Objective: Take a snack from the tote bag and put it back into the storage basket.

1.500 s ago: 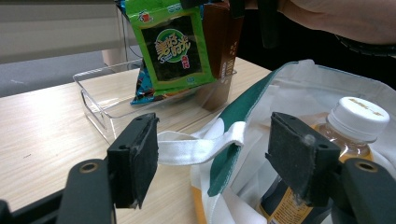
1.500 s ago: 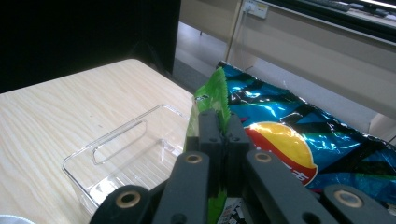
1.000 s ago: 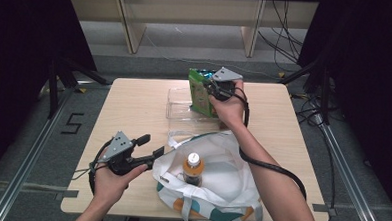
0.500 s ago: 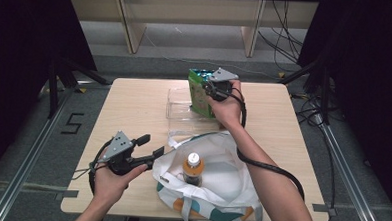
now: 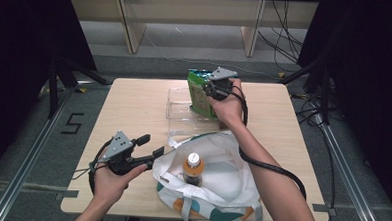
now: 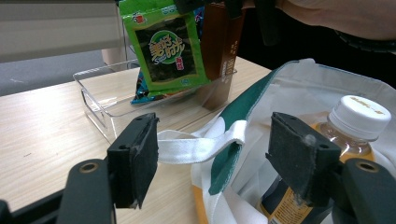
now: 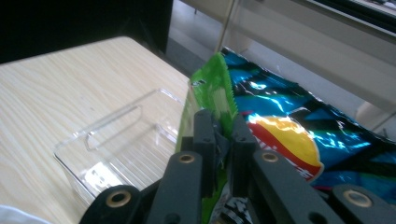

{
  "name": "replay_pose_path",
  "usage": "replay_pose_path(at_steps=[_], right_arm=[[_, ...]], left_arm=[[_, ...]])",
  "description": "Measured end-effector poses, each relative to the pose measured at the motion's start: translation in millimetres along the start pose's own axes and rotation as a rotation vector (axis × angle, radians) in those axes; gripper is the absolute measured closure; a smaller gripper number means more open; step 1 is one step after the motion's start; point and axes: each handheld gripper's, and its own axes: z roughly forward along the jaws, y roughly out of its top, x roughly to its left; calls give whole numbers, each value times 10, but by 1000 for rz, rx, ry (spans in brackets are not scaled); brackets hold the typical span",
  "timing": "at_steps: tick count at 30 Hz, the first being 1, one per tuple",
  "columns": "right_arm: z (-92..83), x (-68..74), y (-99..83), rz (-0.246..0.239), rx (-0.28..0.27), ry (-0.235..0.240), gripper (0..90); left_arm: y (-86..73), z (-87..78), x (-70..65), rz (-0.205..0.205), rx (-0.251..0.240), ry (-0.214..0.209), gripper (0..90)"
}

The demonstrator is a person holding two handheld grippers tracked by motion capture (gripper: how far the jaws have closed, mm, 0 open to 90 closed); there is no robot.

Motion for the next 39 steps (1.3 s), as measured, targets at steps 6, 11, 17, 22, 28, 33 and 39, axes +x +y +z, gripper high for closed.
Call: replay_pose_path(at_steps=[6, 11, 17, 22, 28, 33, 39], right_arm=[[-43, -26, -20, -22, 25, -18, 817], [-68, -37, -29, -36, 50, -18, 814], [-80, -36, -1, -83, 50, -8, 868], [-84, 16, -3, -65, 49, 8, 900], [-75, 18, 12, -127, -22, -3, 900], [-58, 22, 33, -159, -89, -6, 900], [32, 11, -60, -175, -84, -18, 900]], left_arm=[[-3, 7, -7, 0, 1, -3, 326], [-4, 13, -15, 1, 1, -7, 327], [-6, 15, -13, 1, 1, -7, 327], [-3, 8, -10, -1, 1, -5, 327], [-4, 3, -4, -1, -1, -3, 328], [-8, 11, -11, -1, 0, -6, 328], [-9, 5, -5, 0, 0, -5, 329]])
